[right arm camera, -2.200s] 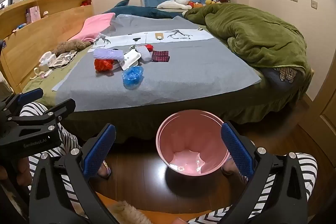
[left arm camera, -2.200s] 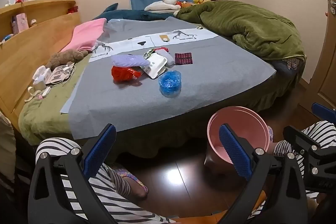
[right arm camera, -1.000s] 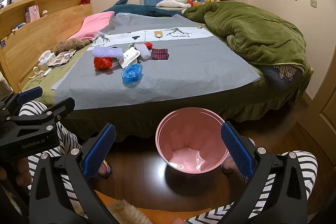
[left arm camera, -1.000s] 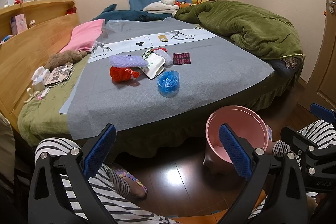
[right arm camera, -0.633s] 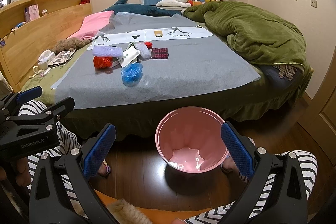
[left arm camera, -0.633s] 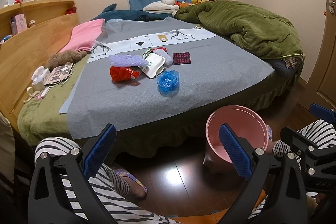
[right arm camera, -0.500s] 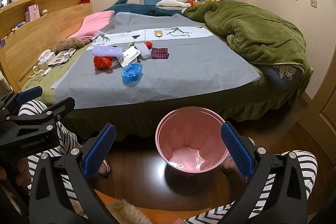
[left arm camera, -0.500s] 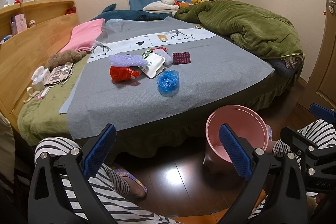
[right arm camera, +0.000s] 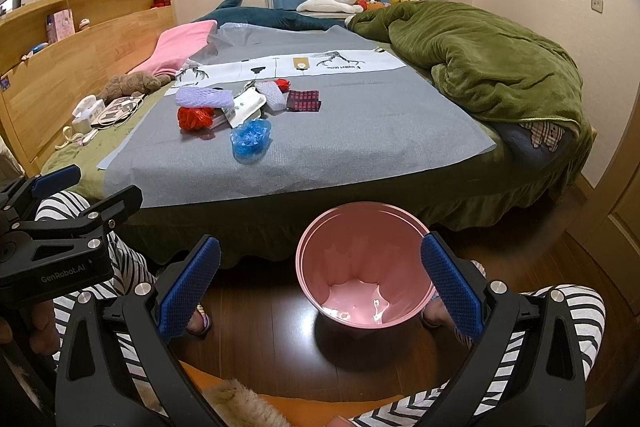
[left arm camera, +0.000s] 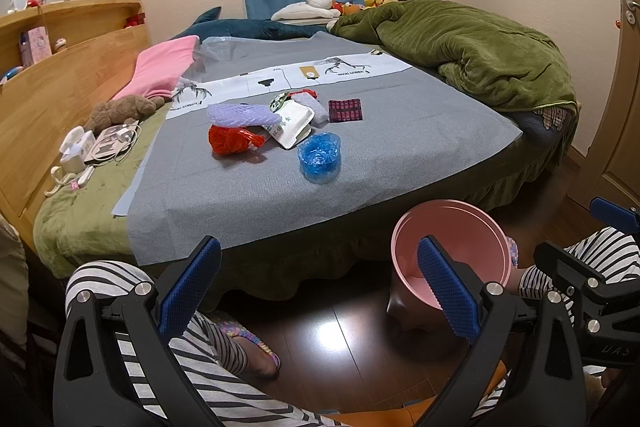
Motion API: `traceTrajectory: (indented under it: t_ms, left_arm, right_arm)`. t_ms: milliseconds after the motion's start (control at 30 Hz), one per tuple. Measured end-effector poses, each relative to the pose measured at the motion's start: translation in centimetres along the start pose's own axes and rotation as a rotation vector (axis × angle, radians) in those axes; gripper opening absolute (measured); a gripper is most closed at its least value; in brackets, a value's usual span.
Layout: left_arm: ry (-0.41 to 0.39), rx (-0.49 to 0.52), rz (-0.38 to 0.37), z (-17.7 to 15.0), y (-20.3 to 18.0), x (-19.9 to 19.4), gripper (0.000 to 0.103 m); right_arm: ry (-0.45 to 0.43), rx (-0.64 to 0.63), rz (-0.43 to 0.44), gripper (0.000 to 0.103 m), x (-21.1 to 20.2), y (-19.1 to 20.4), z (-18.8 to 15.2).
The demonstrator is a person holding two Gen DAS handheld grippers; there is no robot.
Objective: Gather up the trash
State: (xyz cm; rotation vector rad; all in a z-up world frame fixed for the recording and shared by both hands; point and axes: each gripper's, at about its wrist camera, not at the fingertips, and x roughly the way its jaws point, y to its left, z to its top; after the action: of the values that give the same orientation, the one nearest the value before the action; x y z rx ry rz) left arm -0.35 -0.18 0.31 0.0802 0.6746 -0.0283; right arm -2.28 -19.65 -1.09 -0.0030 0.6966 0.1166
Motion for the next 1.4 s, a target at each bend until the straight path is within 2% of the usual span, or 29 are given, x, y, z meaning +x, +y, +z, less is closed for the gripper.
traceTrajectory:
  t_ms: [933, 1200, 1300, 1400]
  left_arm:
    - [0.006, 0.005, -0.007, -0.6, -1.1, 0.1, 0.095]
    - [0.020, -0.004, -0.017, -0.3, -0.4, 1.5, 0.095]
    - [0.025, -0.021, -0.013, 0.0, 0.6, 2.6, 0.095]
    - [0.020, -0.056, 0.008, 0.5, 1.8, 3.9, 0.095]
  right_arm:
    - [0.010, 0.006, 0.001, 0.098, 0.4, -0.1, -1.1]
    - [0.018, 0.026, 0.004, 0.098, 1.3, -0.5, -0.8]
    - [0.002, 0.034, 0.006, 0.098, 1.9, -0.8, -0.1]
    - [-0.052, 0.039, 0.025, 0.098, 2.7, -1.3, 1.2]
